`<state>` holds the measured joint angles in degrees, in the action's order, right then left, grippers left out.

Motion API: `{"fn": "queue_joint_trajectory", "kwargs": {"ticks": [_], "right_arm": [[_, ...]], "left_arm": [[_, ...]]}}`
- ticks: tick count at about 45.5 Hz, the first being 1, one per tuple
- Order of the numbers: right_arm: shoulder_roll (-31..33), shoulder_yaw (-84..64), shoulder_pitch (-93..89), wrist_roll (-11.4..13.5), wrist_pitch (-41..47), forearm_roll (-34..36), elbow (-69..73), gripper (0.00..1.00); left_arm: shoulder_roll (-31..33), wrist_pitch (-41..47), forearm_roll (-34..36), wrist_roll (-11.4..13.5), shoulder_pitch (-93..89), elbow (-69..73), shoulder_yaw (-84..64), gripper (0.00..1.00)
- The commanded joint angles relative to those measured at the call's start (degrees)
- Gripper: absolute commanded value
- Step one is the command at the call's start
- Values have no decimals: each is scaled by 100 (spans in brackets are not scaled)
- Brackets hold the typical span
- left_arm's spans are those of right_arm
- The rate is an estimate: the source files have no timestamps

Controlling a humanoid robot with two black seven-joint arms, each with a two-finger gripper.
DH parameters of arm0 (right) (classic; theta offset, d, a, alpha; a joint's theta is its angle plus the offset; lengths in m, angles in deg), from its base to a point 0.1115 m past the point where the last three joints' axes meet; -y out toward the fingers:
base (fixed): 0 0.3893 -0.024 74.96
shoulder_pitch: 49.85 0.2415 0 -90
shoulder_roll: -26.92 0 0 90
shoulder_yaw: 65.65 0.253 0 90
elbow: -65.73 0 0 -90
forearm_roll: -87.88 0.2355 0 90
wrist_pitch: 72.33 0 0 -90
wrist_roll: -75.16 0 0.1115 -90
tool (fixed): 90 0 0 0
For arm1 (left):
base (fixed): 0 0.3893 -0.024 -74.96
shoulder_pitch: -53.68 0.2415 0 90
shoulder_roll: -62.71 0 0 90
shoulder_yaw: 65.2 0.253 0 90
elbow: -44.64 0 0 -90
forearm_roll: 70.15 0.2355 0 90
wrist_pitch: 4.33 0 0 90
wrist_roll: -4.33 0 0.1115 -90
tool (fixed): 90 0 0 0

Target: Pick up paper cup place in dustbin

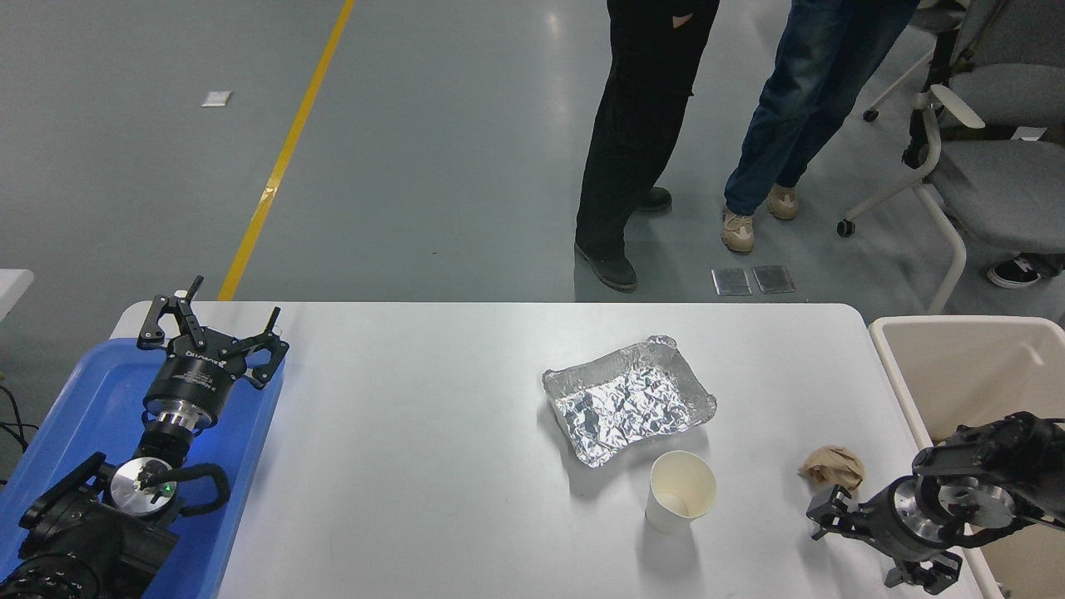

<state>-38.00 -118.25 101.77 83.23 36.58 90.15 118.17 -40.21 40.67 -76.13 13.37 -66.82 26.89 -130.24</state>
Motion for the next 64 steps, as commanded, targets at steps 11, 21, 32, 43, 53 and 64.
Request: {"fn": "queue_joint_trajectory", "kwargs": {"ticks": [11, 21, 32, 43, 53, 64], "right_arm": [[-3, 30, 8, 1, 7, 11, 3, 100], [6, 30, 17, 1, 7, 11, -6, 100], [50, 118, 25, 1, 7, 20, 3, 100], [155, 320, -325, 19, 16, -7, -312, 100], [41, 408, -344, 27, 42, 11, -375, 100], [173, 338, -63, 45, 595, -59, -243, 100]], "left_arm": [[0, 0, 0, 1, 0, 0, 0, 99], [0, 0, 0, 1, 0, 0, 0, 99], [9, 0, 0, 1, 0, 0, -8, 99], [0, 0, -9, 9, 9, 0, -9, 99], [0, 0, 0, 1, 0, 0, 0, 99], [0, 0, 0, 1, 0, 0, 0, 99]]}}
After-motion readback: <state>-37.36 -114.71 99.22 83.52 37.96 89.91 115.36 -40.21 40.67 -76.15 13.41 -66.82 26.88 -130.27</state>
